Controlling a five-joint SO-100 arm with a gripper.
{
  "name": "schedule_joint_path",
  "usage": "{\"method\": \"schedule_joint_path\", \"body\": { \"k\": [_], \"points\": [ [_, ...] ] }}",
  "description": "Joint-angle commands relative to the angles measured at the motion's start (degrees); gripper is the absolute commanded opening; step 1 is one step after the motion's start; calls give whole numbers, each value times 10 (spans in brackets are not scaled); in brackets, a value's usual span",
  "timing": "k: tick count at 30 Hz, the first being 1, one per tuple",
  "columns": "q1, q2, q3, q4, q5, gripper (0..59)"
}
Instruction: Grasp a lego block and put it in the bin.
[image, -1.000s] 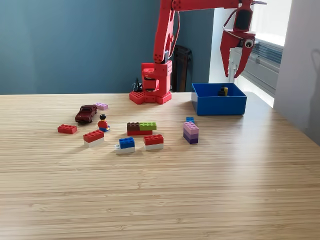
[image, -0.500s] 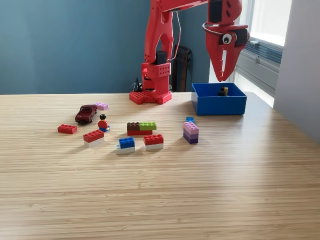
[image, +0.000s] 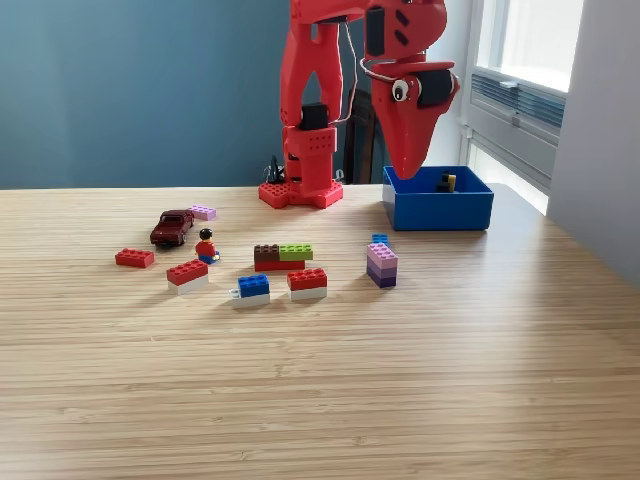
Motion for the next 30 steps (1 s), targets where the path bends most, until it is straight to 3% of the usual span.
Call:
{"method": "schedule_joint_path", "body": {
  "k": [1,20,30],
  "points": [
    [4,48,-2,-14,-1,1],
    [55,48,11,-34,3,1],
    [111,48,11,-40,41,1]
  ]
}}
